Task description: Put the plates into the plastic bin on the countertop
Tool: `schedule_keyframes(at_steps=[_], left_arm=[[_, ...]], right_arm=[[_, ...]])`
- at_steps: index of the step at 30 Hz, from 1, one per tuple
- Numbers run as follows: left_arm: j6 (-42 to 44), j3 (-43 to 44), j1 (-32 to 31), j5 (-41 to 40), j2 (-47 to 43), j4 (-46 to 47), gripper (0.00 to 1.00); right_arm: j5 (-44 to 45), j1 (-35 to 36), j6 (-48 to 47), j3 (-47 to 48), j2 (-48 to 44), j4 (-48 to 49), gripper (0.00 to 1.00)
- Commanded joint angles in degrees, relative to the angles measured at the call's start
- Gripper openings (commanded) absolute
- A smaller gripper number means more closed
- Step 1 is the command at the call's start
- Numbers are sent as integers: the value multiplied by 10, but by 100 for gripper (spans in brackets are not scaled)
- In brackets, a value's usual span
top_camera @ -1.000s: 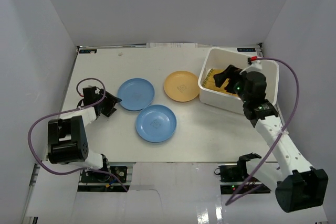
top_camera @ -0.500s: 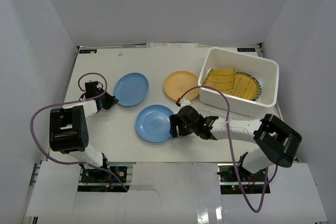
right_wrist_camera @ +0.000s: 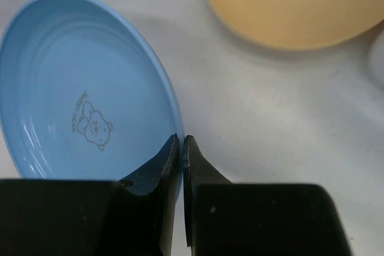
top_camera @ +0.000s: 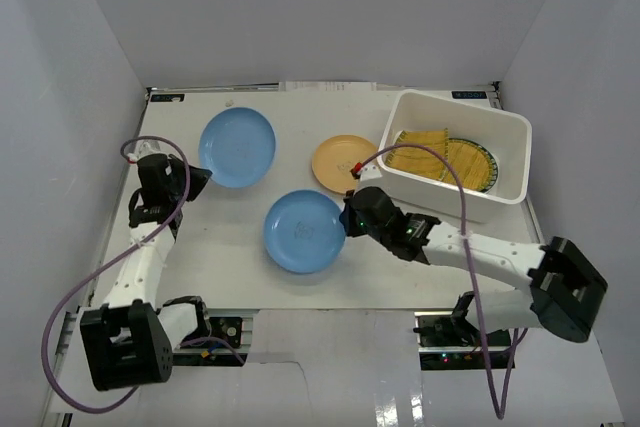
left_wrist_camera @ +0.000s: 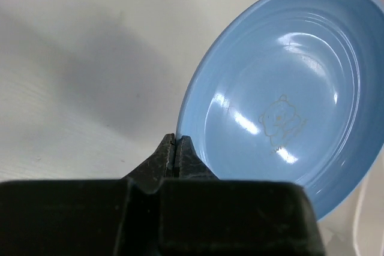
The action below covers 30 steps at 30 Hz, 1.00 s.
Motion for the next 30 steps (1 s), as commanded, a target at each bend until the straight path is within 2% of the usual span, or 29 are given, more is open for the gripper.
schedule_keyframes(at_steps=[1, 3, 4, 6, 7, 9, 10, 14, 16, 22, 24, 26, 27, 28, 30], left_arm=[[27, 40, -6, 55, -69, -18, 0], [28, 58, -12, 85, -96, -26, 0], [23, 65, -20, 93, -117, -27, 0], [14, 89, -38, 112, -130, -27, 0], [7, 98, -68, 110, -132, -27, 0], [4, 116, -121, 96, -126, -28, 0], [4, 136, -177, 69, -119, -28, 0], [24, 193, -309, -18, -47, -29, 0], [30, 219, -366, -39, -13, -29, 0], [65, 356, -466, -103, 148, -41, 0], [72, 417, -479, -124, 214, -63, 0], [73, 451, -486, -130, 254, -82, 0], [73, 479, -488, -136, 272, -84, 0], [72, 492, -491, -137, 304, -87, 0], [72, 538, -494, -145, 337, -94, 0]], right_arm=[[80, -45, -65, 88, -94, -31, 8], [82, -122, -97, 116, -138, -61, 8], [76, -187, -106, 134, -152, -77, 8], [66, -257, -124, 149, -186, -87, 8], [65, -321, -131, 159, -193, -91, 8], [65, -380, -142, 166, -187, -100, 8], [43, -433, -143, 166, -179, -101, 8], [-20, -541, -129, 151, -121, -99, 8], [-25, -555, -124, 148, -104, -98, 8], [-52, -592, -94, 132, -46, -96, 9], [-82, -601, -76, 120, -49, -93, 24], [-102, -615, -65, 119, -67, -93, 45], [-118, -618, -57, 119, -76, -94, 64], [-123, -625, -53, 122, -99, -95, 71], [-141, -633, -40, 126, -126, -96, 77]])
